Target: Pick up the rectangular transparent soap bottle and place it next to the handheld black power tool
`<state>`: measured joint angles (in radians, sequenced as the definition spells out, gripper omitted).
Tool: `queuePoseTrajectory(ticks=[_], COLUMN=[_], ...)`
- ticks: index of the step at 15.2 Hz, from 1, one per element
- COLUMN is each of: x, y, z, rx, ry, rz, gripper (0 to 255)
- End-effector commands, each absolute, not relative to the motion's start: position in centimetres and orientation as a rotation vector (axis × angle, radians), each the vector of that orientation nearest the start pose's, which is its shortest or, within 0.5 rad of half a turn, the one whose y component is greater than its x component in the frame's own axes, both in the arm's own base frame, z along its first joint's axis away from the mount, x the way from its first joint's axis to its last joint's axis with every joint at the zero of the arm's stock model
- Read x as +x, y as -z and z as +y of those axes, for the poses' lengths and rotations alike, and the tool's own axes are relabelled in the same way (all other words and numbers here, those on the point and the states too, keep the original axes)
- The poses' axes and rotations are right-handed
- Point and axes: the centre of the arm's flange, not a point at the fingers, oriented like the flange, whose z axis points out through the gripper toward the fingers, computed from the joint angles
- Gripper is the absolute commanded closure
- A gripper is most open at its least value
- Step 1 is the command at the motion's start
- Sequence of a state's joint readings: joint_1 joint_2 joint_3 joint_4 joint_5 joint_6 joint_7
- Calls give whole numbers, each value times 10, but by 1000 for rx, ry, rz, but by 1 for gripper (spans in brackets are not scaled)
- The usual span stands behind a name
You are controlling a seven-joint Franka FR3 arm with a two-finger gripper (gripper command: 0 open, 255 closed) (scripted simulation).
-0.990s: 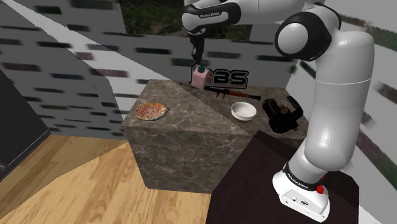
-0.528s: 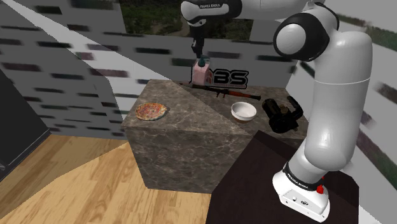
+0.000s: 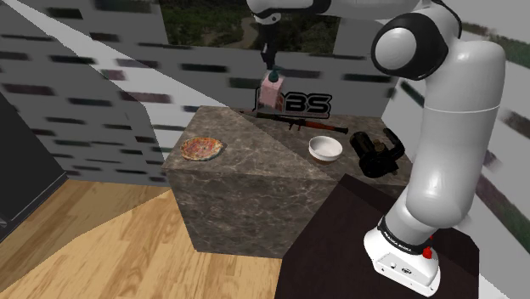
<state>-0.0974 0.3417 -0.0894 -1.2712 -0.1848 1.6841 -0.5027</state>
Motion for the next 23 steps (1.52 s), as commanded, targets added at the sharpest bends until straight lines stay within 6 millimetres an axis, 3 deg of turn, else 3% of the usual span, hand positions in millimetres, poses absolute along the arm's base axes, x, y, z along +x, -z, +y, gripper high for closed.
queuePoseTrajectory(ticks=[1, 23], x=[636, 405], y=[-574, -574], z=[-145, -321], rx=[-3320, -3320], ry=[-6, -6], rz=[-564, -564], gripper=[255, 255])
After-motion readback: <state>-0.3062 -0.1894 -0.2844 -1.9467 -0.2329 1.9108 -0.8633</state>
